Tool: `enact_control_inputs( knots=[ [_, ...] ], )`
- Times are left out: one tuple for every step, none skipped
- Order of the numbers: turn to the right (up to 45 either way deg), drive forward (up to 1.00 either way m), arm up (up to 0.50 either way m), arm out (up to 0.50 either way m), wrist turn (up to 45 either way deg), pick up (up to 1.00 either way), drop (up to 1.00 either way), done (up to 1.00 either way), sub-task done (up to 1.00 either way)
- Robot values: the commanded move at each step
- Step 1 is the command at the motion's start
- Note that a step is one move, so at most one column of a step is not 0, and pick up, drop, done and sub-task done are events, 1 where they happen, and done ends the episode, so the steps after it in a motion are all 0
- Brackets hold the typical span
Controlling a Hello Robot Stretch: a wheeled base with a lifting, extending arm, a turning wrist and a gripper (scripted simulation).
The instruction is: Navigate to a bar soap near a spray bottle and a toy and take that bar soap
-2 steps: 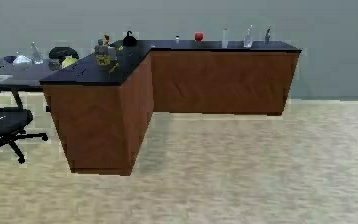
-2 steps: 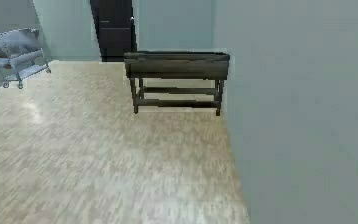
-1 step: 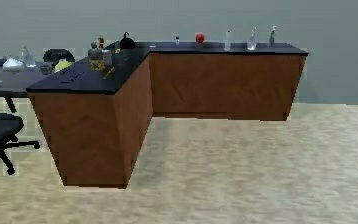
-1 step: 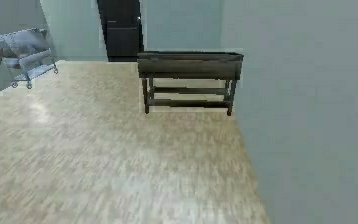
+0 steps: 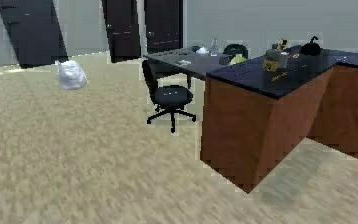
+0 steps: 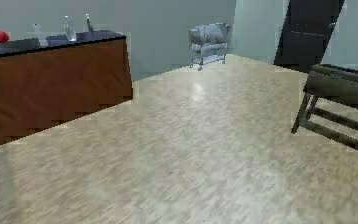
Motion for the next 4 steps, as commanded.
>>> enact_control_inputs(
  knots=[
    [-39.0,0.0,0.0,0.0,0.0,0.0,0.0,0.0,0.0],
    [0.0,1.0,0.0,0.0,0.0,0.0,0.0,0.0,0.0],
    [0.0,1.0,0.0,0.0,0.0,0.0,0.0,0.0,0.0],
    [0.0,1.0,0.0,0.0,0.0,0.0,0.0,0.0,0.0]
  ],
)
